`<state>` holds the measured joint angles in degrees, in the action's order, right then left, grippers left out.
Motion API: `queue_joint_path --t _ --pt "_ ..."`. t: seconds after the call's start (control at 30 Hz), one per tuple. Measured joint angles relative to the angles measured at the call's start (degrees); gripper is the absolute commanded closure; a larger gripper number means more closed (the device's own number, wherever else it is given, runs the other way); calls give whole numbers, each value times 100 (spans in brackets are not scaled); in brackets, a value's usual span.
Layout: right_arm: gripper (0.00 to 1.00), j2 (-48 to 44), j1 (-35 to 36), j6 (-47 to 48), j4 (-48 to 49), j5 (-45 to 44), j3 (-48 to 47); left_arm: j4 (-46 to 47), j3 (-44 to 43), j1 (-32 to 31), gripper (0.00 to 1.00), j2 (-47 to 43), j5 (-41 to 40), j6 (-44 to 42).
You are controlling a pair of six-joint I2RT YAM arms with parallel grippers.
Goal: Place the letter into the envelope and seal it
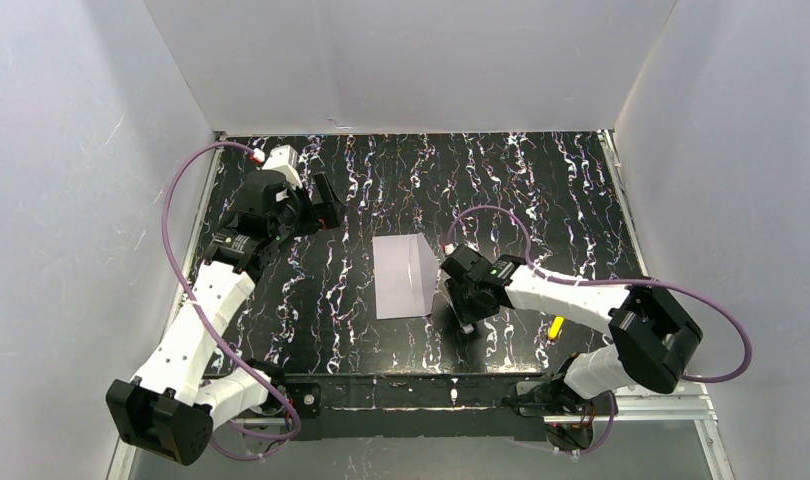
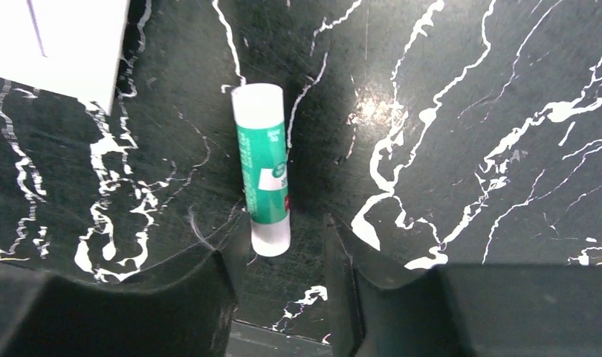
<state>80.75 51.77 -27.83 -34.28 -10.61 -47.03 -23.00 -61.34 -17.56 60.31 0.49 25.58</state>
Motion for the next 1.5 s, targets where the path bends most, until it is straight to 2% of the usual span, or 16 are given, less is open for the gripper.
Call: queue_joint_path --t 0.2,0.3,0.47,0.57,0.67,0.87,0.97,1.13,1.27,1.37,1.5 --pt "55 170 7 -15 195 52 136 24 0 17 1 205 302 61" --pt "59 299 7 -11 420 140 168 26 0 20 1 214 350 61" --pt "80 337 7 -2 645 238 195 28 0 22 1 216 415 61" --pt "86 313 7 -31 758 177 227 26 0 26 1 227 535 66" --pt "86 85 11 28 892 109 341 50 -4 44 6 299 938 63" --pt "85 -1355 11 623 1443 348 393 605 33 44 7 621 2426 444" --pt "85 -1718 11 1034 1665 669 203 955 146 -111 7 752 2966 758" --pt "85 -1394 11 1703 1847 1270 -468 1172 151 -614 7 1220 3718 1113" --pt "85 -944 11 2236 1880 1644 -1067 1139 153 -688 7 1486 4181 1152" --pt "85 -734 11 2527 1821 1762 -1362 1139 153 -682 18 1534 4505 1174" --pt "87 -627 11 2833 1816 1884 -1521 1084 151 -682 42 1545 4710 1233"
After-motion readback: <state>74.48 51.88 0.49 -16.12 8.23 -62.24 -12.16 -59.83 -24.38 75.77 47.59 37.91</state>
